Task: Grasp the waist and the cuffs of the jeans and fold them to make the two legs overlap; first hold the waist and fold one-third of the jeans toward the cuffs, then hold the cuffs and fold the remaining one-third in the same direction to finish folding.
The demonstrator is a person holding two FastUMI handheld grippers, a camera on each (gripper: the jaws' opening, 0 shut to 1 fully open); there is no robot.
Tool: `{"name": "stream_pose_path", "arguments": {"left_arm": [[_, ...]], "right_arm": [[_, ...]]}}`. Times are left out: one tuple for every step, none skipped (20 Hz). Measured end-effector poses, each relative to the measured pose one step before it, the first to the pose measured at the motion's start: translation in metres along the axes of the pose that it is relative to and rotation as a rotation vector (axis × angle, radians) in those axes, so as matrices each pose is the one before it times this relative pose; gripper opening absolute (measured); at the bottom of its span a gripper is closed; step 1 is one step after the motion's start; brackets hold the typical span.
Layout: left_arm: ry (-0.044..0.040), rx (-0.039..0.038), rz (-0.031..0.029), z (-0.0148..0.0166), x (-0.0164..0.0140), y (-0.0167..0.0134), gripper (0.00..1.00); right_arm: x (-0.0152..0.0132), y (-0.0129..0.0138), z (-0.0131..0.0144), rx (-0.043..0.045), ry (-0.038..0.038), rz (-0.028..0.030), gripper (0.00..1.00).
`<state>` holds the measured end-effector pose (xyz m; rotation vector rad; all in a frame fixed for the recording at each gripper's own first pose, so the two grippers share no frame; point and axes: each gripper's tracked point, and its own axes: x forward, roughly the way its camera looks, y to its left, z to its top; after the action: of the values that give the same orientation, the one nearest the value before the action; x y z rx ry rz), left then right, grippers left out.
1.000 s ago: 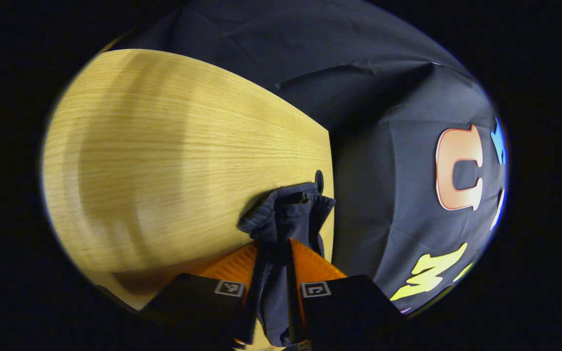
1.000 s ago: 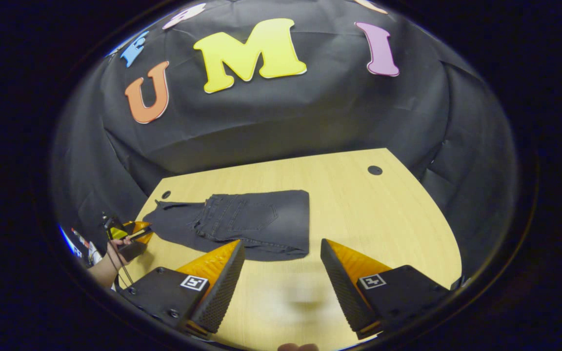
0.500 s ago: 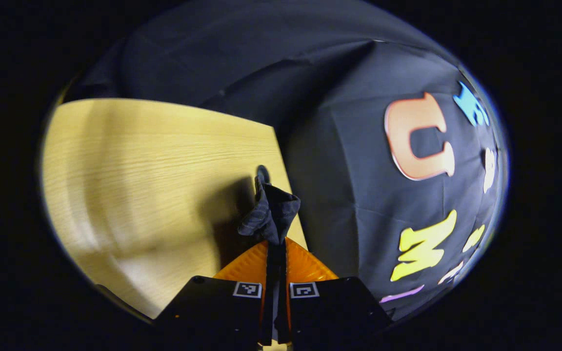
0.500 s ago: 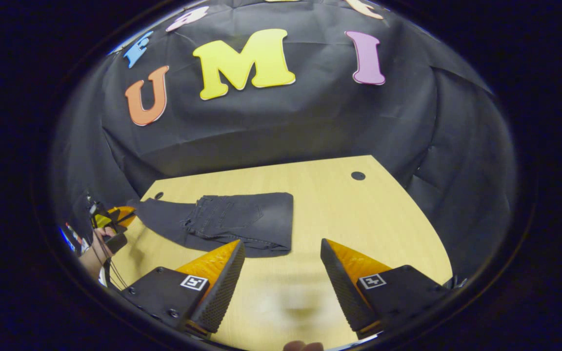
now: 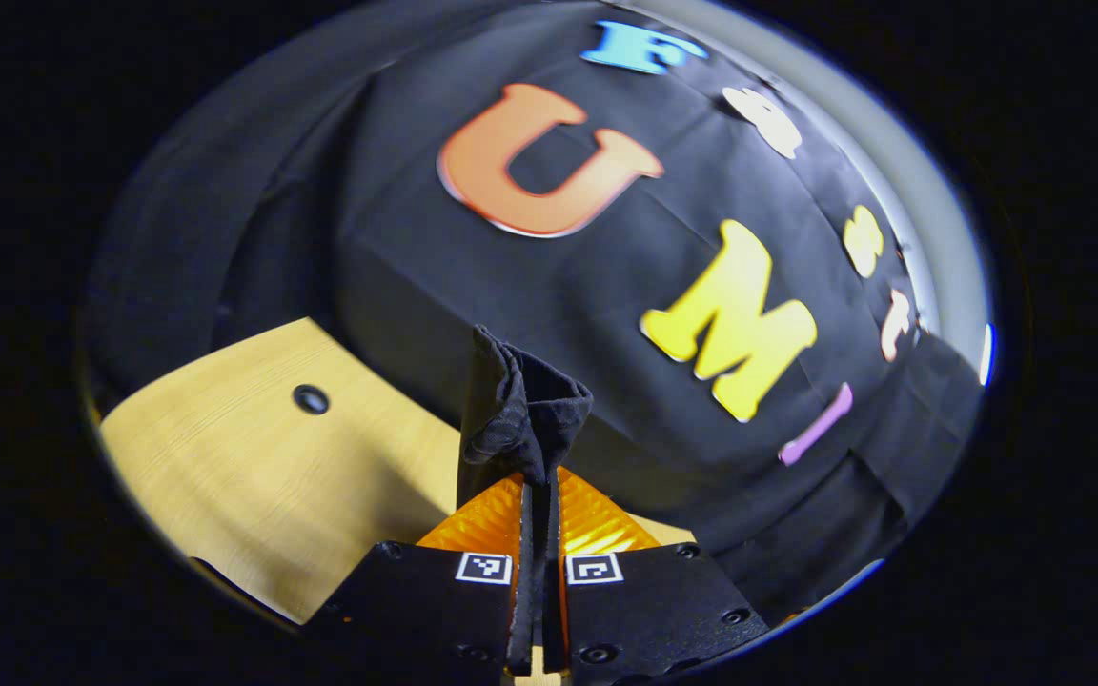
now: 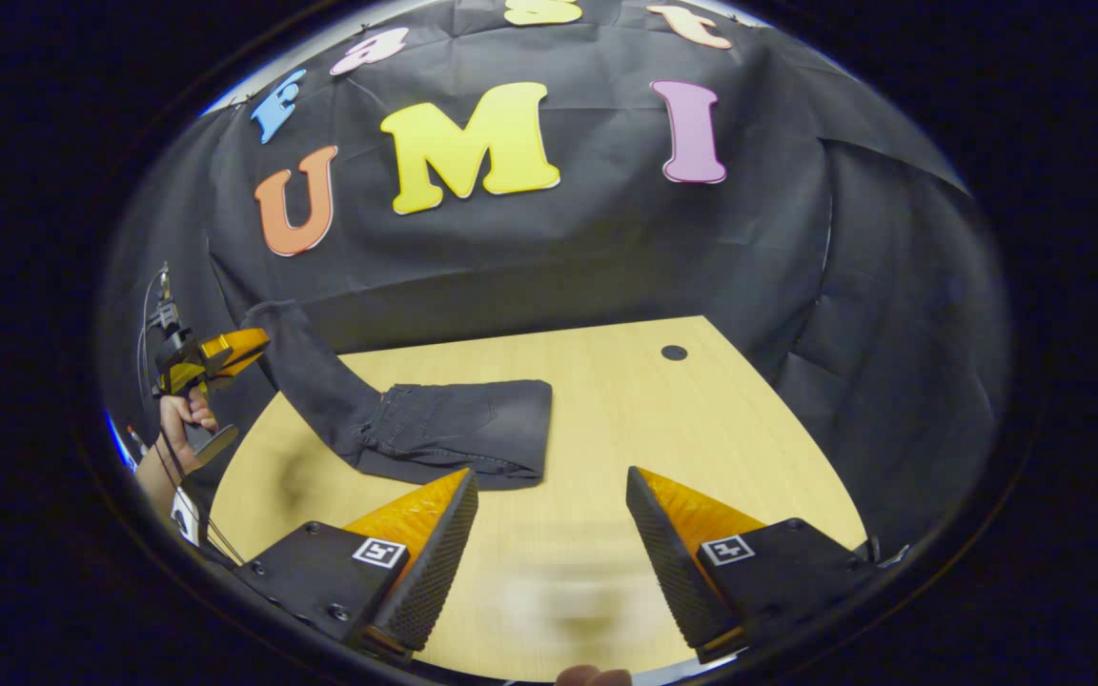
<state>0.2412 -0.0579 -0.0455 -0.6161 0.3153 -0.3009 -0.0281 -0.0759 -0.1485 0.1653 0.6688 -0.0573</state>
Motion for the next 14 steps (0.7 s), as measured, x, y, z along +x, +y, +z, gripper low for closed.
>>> {"name": "stream_pose_path", "arguments": {"left_arm": [[0.01112, 0.05165, -0.02568, -0.00833, 0.00840, -0.01518, 0.07], [0.01645, 0.05194, -0.02628, -0.01327, 0.00955, -0.01368, 0.07], [0.01788, 0.05175, -0.02265, -0.01207, 0.00763, -0.01196, 0.07], [0.01961, 0.05595, -0.01633, -0.01148, 0.00365, -0.01335, 0.07], [0.01881, 0.05070, -0.01695, -0.01280, 0.00513, -0.01112, 0.07], [0.01561, 0.05375, -0.01102, -0.01306, 0.00929, -0.01011, 0.07], [0.01587, 0.05200, -0.01297, -0.01310, 0.00881, -0.01044, 0.07], [0.02159, 0.05035, -0.01243, -0.01658, 0.01092, -0.00980, 0.07], [0.02144, 0.05043, -0.01386, -0.01570, 0.01039, -0.00879, 0.07], [0.02783, 0.04477, -0.01132, -0.01774, 0.00875, -0.00821, 0.07], [0.02837, 0.04011, -0.00770, -0.01442, 0.00969, -0.00531, 0.07], [0.03286, 0.04012, 0.00190, -0.00886, 0.00561, -0.00393, 0.07], [0.02791, 0.03661, 0.00626, -0.00785, 0.00384, -0.00301, 0.07], [0.01951, 0.03205, 0.00662, -0.00626, 0.00250, -0.00410, 0.07]], "right_arm": [[-0.00549, -0.00910, -0.00153, 0.00931, -0.00375, -0.01416, 0.96], [-0.00541, -0.00997, -0.00095, 0.01432, -0.00365, -0.01574, 0.96], [-0.00470, -0.00947, -0.00055, 0.01875, -0.00357, -0.01599, 0.96], [-0.00558, -0.01076, -0.00197, 0.01780, -0.00335, -0.01980, 0.96], [-0.00511, -0.01242, -0.00325, 0.01501, 0.00005, -0.02095, 0.96], [-0.00560, -0.01369, -0.00604, 0.01331, 0.00323, -0.02490, 0.93], [-0.00413, -0.01313, -0.00694, 0.01539, 0.00954, -0.02216, 0.96], [-0.00348, -0.01061, -0.00683, 0.01946, 0.00953, -0.01923, 0.96], [-0.00228, -0.01112, -0.00560, 0.02138, 0.01085, -0.01915, 0.96], [-0.00119, -0.01057, -0.00531, 0.02006, 0.00957, -0.01751, 0.96], [-0.00137, -0.00949, -0.00302, 0.01687, 0.00807, -0.01595, 0.93], [-0.00248, -0.00836, -0.00284, 0.01420, 0.00178, -0.01368, 0.96], [-0.00043, -0.00742, -0.00037, 0.00941, 0.00325, -0.01252, 0.93], [0.00037, -0.00343, -0.00133, 0.00766, 0.00060, -0.00744, 0.96]]}}
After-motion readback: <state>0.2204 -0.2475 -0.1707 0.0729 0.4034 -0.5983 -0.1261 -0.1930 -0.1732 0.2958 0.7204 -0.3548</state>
